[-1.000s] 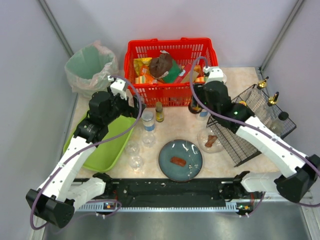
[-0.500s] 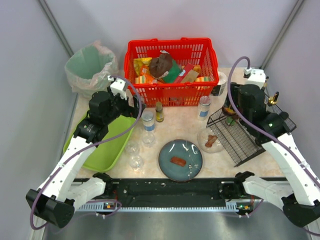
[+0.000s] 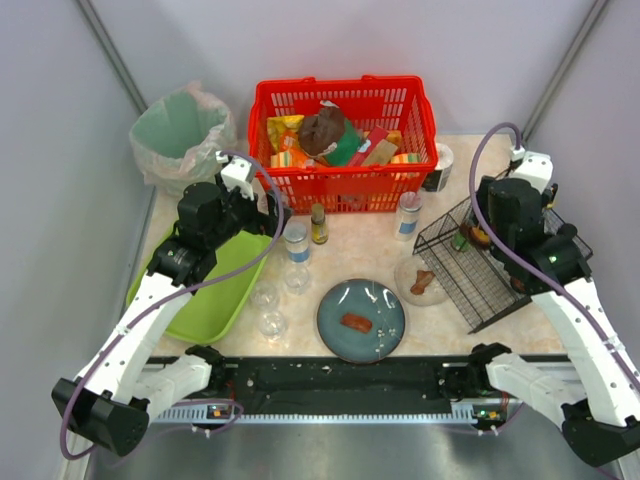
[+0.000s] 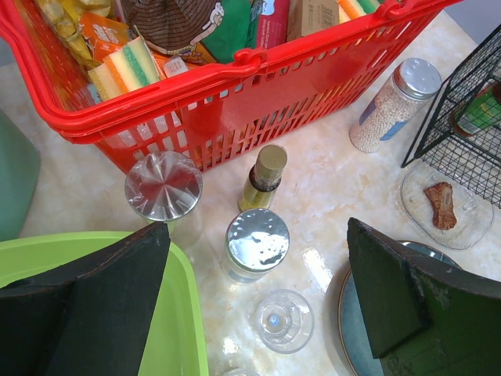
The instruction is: Clear the kitchen counter
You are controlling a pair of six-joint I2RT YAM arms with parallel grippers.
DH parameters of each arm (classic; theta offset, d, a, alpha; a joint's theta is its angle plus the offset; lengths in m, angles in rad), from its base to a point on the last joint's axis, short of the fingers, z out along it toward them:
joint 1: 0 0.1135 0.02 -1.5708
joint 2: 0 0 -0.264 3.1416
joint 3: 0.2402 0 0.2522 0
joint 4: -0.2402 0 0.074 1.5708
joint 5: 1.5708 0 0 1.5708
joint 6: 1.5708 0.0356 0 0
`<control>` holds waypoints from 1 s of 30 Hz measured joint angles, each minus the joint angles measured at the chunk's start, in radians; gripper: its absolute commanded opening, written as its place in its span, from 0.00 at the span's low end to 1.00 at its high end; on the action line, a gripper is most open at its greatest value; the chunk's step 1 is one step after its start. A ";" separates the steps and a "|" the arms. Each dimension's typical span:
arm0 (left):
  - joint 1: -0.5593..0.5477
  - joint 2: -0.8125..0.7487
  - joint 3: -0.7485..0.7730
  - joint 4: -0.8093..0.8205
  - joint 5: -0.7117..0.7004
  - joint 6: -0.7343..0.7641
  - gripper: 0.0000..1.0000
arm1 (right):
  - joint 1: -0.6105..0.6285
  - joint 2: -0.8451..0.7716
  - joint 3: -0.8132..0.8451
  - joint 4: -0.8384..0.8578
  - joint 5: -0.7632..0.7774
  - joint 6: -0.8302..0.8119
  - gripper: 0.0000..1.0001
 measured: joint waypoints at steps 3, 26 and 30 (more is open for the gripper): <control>0.000 0.000 0.000 0.000 0.000 0.000 0.98 | -0.007 0.000 -0.020 -0.007 0.035 0.022 0.00; 0.000 0.000 0.000 0.000 0.000 0.000 0.98 | -0.108 -0.033 -0.203 0.050 0.148 0.130 0.00; 0.000 0.000 0.000 0.000 0.000 0.000 0.98 | -0.122 -0.039 -0.245 0.082 0.146 0.139 0.00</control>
